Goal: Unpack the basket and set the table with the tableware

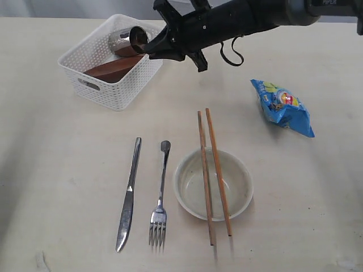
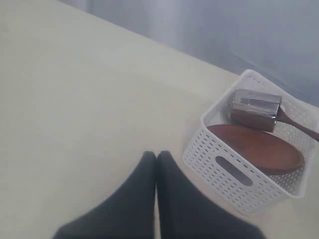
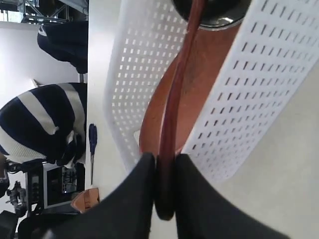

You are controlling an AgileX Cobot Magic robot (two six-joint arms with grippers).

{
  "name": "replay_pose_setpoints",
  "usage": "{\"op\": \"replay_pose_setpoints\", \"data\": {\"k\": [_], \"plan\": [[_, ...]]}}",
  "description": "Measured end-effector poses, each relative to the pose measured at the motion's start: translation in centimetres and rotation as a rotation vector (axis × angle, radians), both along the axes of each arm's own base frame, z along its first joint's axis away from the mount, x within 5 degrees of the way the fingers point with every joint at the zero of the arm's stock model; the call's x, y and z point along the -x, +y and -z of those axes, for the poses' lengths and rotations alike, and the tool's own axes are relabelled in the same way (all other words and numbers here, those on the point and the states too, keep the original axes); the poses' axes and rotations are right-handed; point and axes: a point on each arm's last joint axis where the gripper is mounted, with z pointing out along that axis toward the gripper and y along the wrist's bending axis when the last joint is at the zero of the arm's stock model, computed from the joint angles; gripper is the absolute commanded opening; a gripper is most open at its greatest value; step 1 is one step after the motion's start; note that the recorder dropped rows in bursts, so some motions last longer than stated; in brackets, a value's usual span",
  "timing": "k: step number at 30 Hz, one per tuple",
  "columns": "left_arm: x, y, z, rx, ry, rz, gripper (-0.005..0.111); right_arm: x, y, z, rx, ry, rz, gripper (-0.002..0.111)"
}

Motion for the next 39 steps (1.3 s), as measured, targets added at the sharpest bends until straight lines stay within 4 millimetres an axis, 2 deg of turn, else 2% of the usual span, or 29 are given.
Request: {"op": "replay_pose_setpoints", "data": {"k": [7,10,15,18,20,23,25,29,32,34,36,39], "plan": [[0.0,0.0,0.0,0.002,0.0,-0.001,0.0,0.2,-1.8,-2.4,0.058,-0.014,-0.023,0.001],[0.0,0.0,0.0,0.002,0.0,-0.001,0.0,0.8,-2.4,-4.3,0.128,-0.061,-0.045,0.001],[0.0,0.0,0.0,0.002,0.0,-0.001,0.0,2.1,-3.2,-7.7,0.174,-0.134,-0.078,-0.001],[0.0,0.0,0.0,0.002,0.0,-0.001,0.0,3.4,-3.8,-8.6,0.183,-0.139,-0.102,-0.001],[0.0,0.0,0.0,0.002,0.0,-0.001,0.0,4.6,-4.5,-9.2,0.188,-0.146,-0.111,-0.001],[0.0,0.0,0.0,0.002,0.0,-0.001,0.0,7.0,-6.6,-10.7,0.198,-0.173,-0.101,-0.001],[0.0,0.0,0.0,0.002,0.0,-0.001,0.0,8.6,-8.6,-11.7,0.203,-0.189,-0.077,-0.001],[0.0,-0.3,0.0,0.019,0.017,0.03,0.0,12.8,-13.9,-14.2,0.215,-0.197,-0.03,-0.001],[-0.6,-0.9,-1.1,0.012,0.029,0.117,0.0,15.8,-17.0,-16.6,0.277,-0.271,0.045,-0.001],[-1.5,-1.4,-2.3,-0.039,0.038,0.211,0.0,17.6,-17.6,-17.6,0.324,-0.318,0.047,-0.001],[-2.5,-1.9,-3.6,-0.107,0.043,0.305,0.0,19.0,-17.3,-18.1,0.363,-0.334,-0.001,-0.001],[-4.2,-2.5,-5.8,-0.175,0.038,0.433,0.0,20.2,-17.1,-18.0,0.469,-0.341,-0.068,-0.001]]}}
